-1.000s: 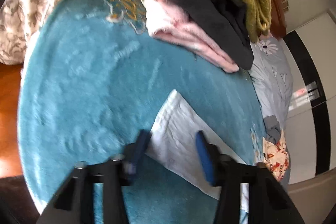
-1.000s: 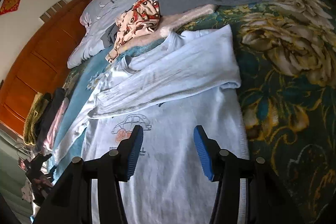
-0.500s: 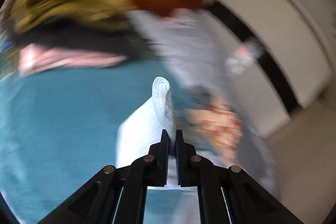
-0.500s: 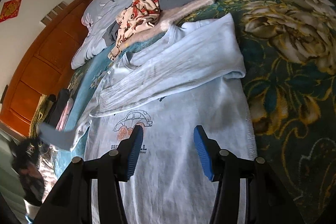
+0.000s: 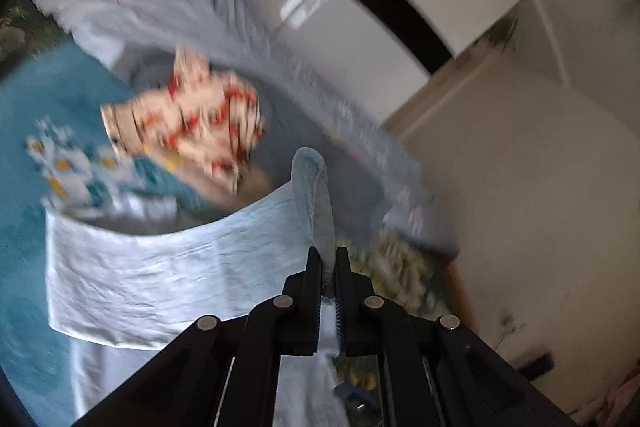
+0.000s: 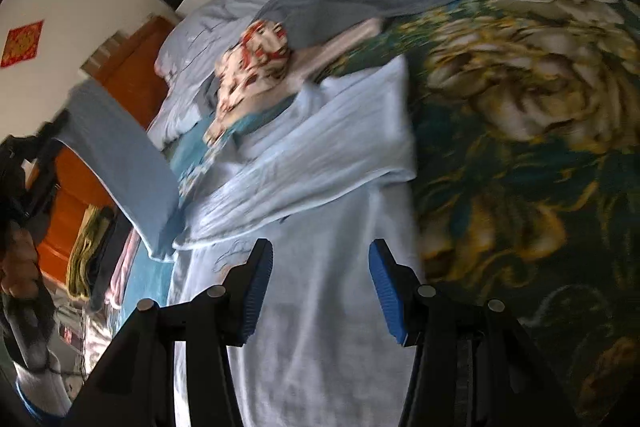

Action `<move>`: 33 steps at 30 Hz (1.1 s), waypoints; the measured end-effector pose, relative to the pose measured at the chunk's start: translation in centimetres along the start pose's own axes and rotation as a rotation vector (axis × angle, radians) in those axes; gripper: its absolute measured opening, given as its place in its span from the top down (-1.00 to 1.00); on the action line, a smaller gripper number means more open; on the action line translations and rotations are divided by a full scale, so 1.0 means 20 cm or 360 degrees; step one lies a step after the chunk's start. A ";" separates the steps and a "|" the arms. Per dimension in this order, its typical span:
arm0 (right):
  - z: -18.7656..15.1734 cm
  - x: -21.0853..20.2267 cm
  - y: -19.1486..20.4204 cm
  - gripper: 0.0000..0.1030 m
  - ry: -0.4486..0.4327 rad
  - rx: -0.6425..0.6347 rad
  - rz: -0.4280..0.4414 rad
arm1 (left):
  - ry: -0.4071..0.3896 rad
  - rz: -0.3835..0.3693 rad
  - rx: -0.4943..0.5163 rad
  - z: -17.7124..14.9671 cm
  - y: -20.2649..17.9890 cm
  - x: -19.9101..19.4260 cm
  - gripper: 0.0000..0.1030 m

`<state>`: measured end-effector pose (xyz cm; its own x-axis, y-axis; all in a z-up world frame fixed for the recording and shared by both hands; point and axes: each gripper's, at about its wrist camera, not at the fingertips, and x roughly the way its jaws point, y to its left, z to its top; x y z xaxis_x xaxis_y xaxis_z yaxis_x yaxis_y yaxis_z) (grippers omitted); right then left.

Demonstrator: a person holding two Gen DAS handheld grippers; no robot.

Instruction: Fold clothes

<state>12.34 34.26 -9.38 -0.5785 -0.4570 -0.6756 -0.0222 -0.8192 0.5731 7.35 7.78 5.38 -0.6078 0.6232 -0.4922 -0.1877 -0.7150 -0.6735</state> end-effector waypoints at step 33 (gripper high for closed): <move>0.28 0.19 0.09 0.00 0.0052 -0.0265 -0.0007 | 0.0211 0.0941 0.0104 -0.42 0.50 -0.07 -0.28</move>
<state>5.61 33.00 -8.36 -0.5521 -0.4621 -0.6940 0.1125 -0.8660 0.4872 12.82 2.46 -5.37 -0.5229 0.1458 -0.8399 0.1025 -0.9673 -0.2318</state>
